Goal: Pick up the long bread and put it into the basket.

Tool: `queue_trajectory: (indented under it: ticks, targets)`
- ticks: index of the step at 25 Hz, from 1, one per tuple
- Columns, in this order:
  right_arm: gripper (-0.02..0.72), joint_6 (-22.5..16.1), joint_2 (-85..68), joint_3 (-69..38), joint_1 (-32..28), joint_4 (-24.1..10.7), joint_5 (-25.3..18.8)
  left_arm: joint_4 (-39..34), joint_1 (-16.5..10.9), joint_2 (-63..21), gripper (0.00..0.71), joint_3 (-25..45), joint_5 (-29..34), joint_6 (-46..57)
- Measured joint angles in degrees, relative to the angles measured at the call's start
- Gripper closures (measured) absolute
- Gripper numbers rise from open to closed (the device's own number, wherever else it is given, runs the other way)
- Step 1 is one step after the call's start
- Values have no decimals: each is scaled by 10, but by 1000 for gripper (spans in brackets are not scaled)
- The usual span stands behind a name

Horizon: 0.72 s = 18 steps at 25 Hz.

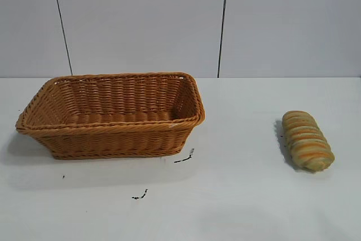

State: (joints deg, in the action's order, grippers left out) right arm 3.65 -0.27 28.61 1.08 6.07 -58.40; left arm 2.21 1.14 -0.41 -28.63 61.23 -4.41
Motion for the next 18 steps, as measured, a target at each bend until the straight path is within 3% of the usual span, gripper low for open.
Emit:
queue_trajectory:
  ticks: [14,18]
  targets:
    - [14,0,2,0,0,0,0,0,0,0,18,0,0,0]
    - [14,-17,72,0,0,2,1,0,0,0,18,0,0,0]
